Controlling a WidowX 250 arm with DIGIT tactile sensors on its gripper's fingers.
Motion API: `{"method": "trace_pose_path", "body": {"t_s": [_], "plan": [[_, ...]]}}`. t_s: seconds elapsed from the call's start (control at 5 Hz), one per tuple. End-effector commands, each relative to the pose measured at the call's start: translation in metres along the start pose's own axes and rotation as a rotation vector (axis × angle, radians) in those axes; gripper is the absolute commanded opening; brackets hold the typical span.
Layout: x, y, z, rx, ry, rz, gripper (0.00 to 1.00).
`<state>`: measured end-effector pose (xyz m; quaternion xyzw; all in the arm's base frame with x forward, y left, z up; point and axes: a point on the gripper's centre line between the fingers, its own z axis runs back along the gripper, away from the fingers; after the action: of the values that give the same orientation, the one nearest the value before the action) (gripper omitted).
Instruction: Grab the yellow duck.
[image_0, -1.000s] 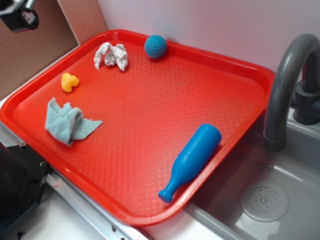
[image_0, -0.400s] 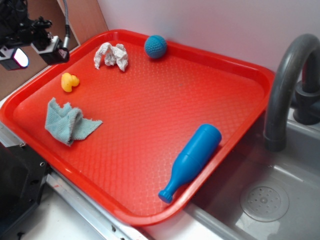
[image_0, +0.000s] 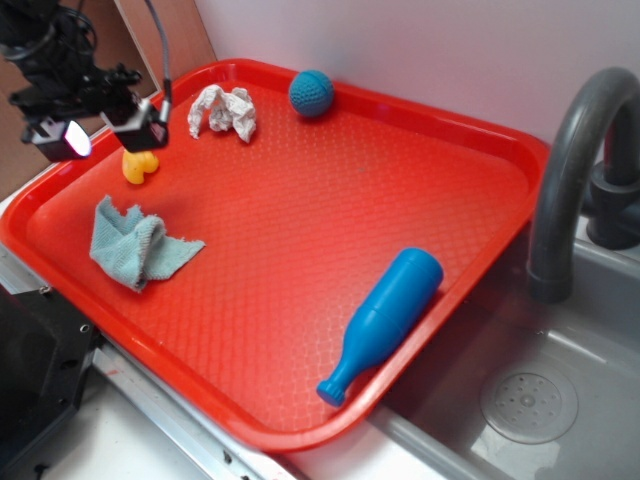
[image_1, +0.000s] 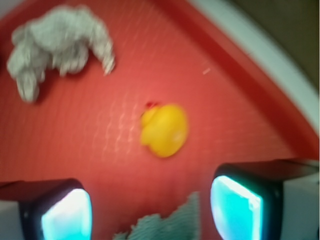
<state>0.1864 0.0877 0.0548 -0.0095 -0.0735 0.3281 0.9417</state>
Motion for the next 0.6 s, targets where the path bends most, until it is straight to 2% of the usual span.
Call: {"method": "trace_pose_path", "body": {"t_s": [0.0,0.4], "plan": [[0.026,0.006,-0.016,0.029,-0.012,0.021,1.0],[0.045,0.016,-0.033,0.056,0.039,0.029,1.0]]}}
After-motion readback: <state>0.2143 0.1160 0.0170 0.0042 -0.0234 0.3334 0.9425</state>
